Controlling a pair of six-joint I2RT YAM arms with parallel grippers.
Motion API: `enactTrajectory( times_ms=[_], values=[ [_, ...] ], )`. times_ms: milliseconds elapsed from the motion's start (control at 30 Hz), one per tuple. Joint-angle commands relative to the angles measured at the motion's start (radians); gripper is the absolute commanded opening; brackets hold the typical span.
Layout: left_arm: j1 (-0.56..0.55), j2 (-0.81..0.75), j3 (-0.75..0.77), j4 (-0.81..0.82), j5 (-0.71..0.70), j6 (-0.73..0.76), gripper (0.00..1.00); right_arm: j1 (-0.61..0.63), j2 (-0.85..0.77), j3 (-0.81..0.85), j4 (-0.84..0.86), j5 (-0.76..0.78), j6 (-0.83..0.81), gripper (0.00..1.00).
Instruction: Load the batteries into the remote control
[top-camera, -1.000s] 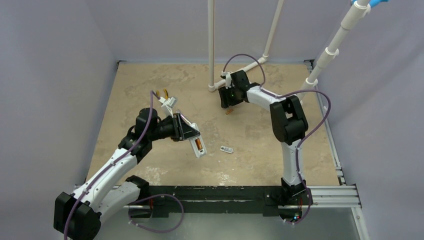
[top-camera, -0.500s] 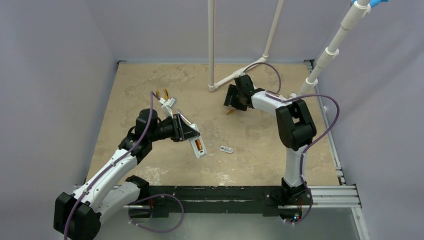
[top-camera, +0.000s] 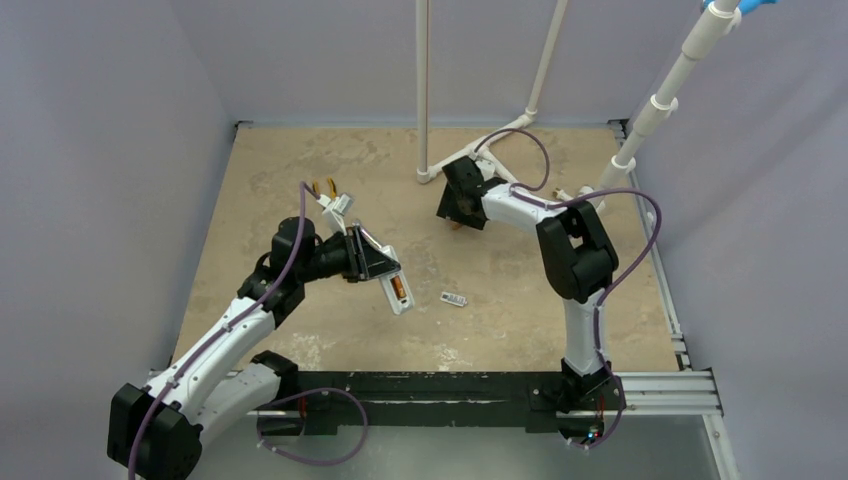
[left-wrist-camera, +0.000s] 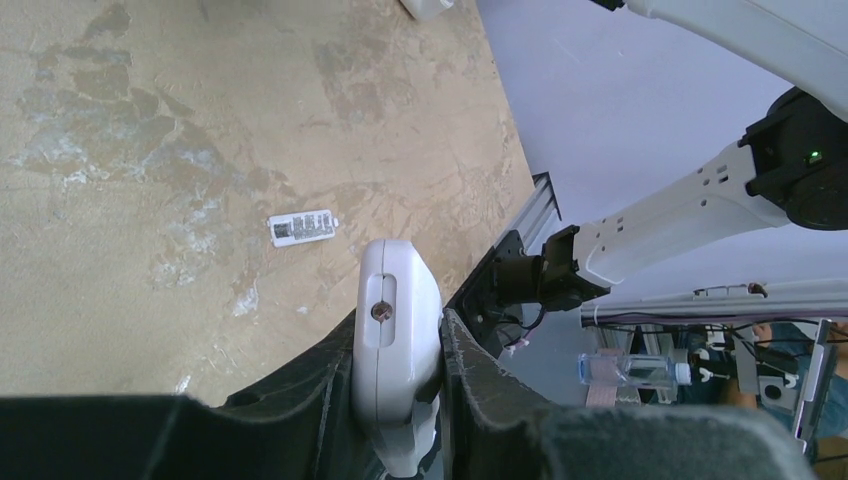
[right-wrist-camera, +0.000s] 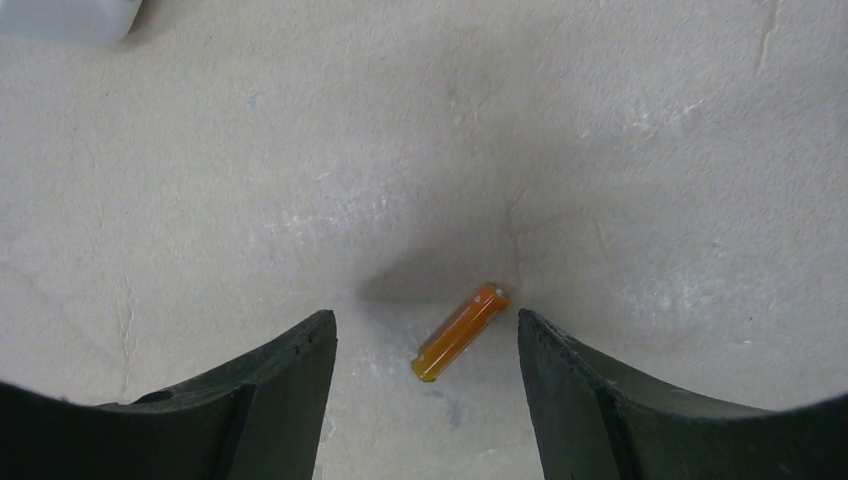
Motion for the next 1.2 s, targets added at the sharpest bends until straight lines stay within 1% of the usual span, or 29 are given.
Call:
enactTrajectory(
  times_ms=[0, 133, 267, 400, 567, 633, 667, 767, 967, 1067, 1167],
  values=[
    [0.007, -0.006, -0.007, 0.076, 0.009, -0.015, 0.0, 0.027, 0.026, 0.021, -0.073, 0.086, 0.059, 0.64],
    [0.006, -0.006, -0.005, 0.071, 0.007, -0.014, 0.0, 0.029, 0.034, 0.026, -0.1, 0.125, 0.071, 0.58],
    [0.006, 0.0, -0.002, 0.076, 0.005, -0.015, 0.0, 0.028, 0.05, 0.034, -0.112, 0.14, 0.064, 0.44],
    [0.006, 0.006, 0.004, 0.076, 0.003, -0.015, 0.0, 0.028, 0.056, 0.016, -0.077, 0.12, 0.037, 0.34],
    [0.006, 0.014, 0.005, 0.074, 0.002, -0.014, 0.0, 0.029, 0.046, -0.01, -0.041, 0.099, -0.008, 0.14],
    [0.006, 0.018, 0.004, 0.077, 0.002, -0.015, 0.0, 0.029, 0.029, -0.033, 0.0, 0.062, -0.073, 0.02],
    [0.006, 0.02, 0.005, 0.079, 0.003, -0.014, 0.0, 0.029, 0.013, -0.056, 0.029, 0.041, -0.099, 0.0],
    [0.006, 0.021, 0.007, 0.079, 0.002, -0.014, 0.0, 0.028, -0.068, -0.188, 0.189, -0.058, -0.164, 0.0],
    [0.006, 0.016, 0.007, 0.077, -0.008, -0.013, 0.0, 0.028, -0.244, -0.397, 0.447, -0.191, -0.269, 0.0],
    [0.006, 0.021, 0.012, 0.08, -0.005, -0.014, 0.0, 0.027, -0.325, -0.463, 0.495, -0.234, -0.309, 0.0],
    [0.006, 0.023, 0.013, 0.083, -0.007, -0.017, 0.0, 0.027, -0.401, -0.494, 0.467, -0.258, -0.351, 0.0]
  ],
)
